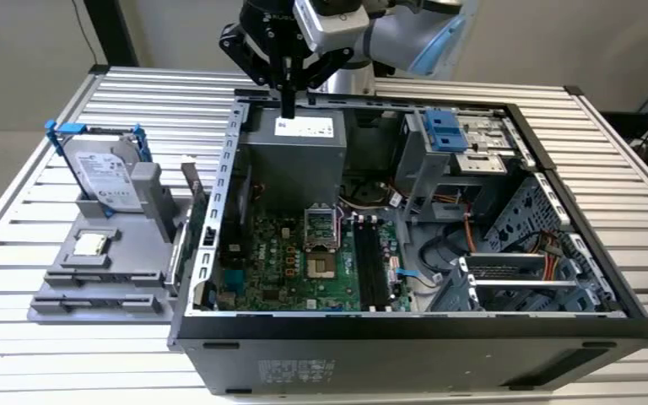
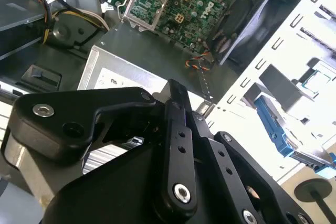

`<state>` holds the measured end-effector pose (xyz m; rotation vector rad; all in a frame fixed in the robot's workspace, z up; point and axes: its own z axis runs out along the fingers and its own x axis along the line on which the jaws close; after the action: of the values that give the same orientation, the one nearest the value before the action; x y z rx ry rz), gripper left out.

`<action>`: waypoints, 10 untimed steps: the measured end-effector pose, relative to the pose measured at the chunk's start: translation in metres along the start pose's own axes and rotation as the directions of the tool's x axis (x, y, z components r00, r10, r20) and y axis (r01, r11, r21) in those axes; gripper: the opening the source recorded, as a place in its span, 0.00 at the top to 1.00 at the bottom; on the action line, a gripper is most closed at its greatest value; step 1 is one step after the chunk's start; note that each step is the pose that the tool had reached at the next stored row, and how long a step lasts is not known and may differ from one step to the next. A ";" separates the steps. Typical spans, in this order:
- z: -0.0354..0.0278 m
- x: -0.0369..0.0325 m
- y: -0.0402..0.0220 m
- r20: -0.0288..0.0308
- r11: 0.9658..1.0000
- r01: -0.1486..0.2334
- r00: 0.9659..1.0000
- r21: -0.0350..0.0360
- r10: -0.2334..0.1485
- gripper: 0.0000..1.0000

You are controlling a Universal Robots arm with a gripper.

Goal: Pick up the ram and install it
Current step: 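Reach for the ram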

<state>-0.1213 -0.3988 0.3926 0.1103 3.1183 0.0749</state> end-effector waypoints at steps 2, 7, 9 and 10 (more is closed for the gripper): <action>0.0000 0.0015 -0.0001 0.000 1.000 0.000 1.000 0.000 0.000 1.00; -0.0002 0.0097 -0.0007 0.000 1.000 0.001 1.000 0.000 -0.001 1.00; -0.0003 0.0139 -0.0010 0.000 1.000 0.004 1.000 0.000 -0.004 1.00; -0.0003 0.0157 -0.0011 0.000 1.000 0.006 1.000 0.000 -0.006 1.00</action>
<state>-0.1371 -0.3988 0.3926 0.1010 3.1187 0.0751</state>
